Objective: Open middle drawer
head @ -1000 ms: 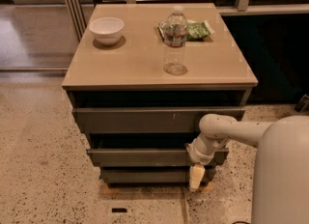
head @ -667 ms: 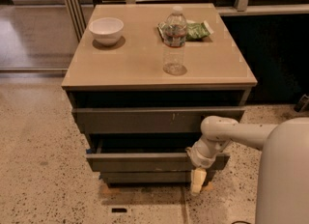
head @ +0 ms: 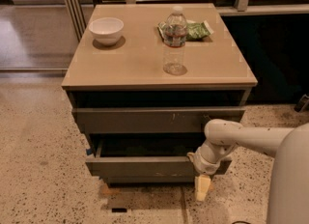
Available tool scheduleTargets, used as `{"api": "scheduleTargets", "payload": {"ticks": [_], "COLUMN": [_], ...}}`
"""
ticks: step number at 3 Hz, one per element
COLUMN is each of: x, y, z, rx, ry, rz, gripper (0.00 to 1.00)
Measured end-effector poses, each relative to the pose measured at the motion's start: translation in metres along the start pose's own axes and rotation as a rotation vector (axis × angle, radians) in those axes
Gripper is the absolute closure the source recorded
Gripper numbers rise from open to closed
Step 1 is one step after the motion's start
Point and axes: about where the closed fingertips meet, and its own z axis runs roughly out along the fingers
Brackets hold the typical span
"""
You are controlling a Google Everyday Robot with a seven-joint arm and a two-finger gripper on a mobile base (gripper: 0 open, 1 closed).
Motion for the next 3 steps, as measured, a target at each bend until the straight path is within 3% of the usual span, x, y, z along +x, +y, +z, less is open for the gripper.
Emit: {"api": "scheduleTargets", "payload": {"ticks": [1,2,3], "x": [0.005,0.016,0.016], "y": [0.042,0.083,0.083], "z": [-0.005,-0.010,-0.010], "rx": [-0.057,-0.102,-0.102], "ry": [-0.068,-0.183,-0.183], "rz": [0.010,0.038,0.038], "gripper": [0.00,0.00,0.00]}}
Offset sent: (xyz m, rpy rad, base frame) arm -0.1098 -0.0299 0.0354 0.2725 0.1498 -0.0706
